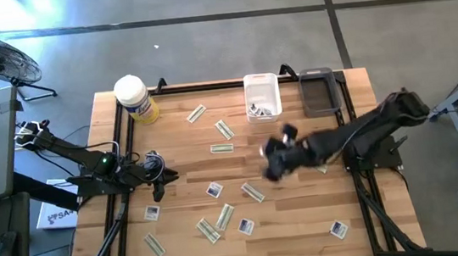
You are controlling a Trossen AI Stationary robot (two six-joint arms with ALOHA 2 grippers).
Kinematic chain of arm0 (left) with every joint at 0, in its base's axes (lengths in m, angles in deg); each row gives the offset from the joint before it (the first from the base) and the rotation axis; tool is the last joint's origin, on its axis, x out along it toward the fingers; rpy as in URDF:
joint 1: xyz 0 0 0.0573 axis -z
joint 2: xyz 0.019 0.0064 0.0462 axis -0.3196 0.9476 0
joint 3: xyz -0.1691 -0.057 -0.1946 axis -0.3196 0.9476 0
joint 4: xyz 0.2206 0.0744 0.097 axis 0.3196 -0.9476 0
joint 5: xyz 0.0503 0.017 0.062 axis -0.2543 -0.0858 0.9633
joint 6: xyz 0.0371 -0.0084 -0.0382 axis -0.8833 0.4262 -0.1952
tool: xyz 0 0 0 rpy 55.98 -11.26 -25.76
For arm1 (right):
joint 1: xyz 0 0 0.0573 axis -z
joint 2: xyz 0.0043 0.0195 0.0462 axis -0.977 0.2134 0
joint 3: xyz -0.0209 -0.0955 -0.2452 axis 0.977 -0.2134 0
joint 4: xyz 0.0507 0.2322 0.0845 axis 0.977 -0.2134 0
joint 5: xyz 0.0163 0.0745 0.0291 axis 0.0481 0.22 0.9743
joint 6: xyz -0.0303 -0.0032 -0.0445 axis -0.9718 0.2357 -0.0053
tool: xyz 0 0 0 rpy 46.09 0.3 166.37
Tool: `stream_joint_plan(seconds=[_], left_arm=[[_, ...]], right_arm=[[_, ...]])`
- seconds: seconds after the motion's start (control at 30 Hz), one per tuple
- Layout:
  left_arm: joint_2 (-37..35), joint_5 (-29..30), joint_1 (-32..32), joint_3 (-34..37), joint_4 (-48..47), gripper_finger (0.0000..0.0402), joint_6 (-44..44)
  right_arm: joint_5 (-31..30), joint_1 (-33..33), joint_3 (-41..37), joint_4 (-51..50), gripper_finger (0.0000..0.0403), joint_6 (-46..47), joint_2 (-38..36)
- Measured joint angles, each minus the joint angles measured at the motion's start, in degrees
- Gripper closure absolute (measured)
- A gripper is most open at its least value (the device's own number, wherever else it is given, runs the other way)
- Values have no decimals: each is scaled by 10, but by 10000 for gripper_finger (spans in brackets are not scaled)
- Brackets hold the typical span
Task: Pick & Place First Aid Supplies
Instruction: Put the blue alcohol pad into the white bin
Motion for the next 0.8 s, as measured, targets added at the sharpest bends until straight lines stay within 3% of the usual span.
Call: stream_joint_plan(seconds=[0.23,0.43,0.8], left_arm=[[0,0,0,0,0,325,0],[0,0,0,0,0,325,0],[0,0,0,0,0,325,0]], right_arm=[[31,160,0,113,400,-61,-15],[82,265,1,123,399,-58,21],[119,340,1,124,346,-27,117]])
